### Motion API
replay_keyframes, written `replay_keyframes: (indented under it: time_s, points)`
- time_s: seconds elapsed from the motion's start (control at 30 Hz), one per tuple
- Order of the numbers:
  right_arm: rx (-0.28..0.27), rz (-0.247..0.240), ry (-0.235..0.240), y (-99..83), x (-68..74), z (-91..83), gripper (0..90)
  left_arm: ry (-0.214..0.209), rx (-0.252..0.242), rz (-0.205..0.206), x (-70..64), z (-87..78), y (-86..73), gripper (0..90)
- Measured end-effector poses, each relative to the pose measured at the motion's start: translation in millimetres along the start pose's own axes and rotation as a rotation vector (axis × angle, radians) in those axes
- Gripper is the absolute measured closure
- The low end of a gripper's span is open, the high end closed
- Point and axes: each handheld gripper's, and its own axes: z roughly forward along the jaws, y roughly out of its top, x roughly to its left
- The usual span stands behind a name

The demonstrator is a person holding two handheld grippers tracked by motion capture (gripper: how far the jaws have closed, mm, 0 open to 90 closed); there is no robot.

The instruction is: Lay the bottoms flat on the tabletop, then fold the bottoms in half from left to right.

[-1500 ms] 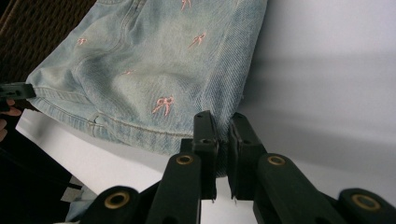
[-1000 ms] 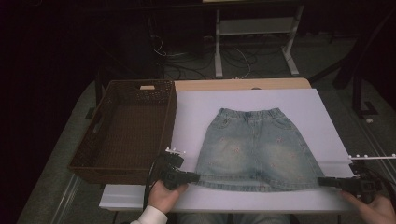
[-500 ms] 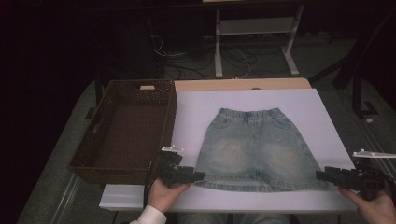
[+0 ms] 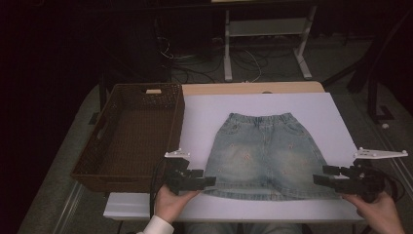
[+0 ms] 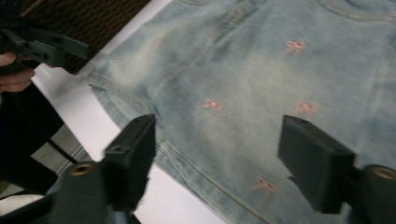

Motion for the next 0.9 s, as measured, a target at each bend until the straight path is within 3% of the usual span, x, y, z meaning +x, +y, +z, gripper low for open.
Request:
replay_keyframes:
  time_s: [0.13,0.3,0.5,0.63,0.9]
  points:
    - [-0.003,-0.027,0.023,9.2,5.8,7.2,15.5,0.018,-0.024,0.025,-6.0,-4.9,3.7,30.0]
    - [-0.029,-0.070,0.056,25.0,12.9,17.2,10.2,0.012,-0.077,0.017,-10.1,-12.0,6.7,25.6]
    - [-0.065,-0.151,0.044,49.8,21.7,28.4,2.6,0.009,-0.147,0.044,-18.4,-15.3,9.2,18.7]
    - [-0.070,-0.194,0.040,66.9,26.9,38.1,2.3,0.063,-0.155,0.087,-25.6,-14.8,8.9,17.8]
    - [-0.086,-0.239,0.068,96.4,28.2,66.0,2.0,0.139,-0.146,0.096,-24.8,-2.7,0.0,16.6]
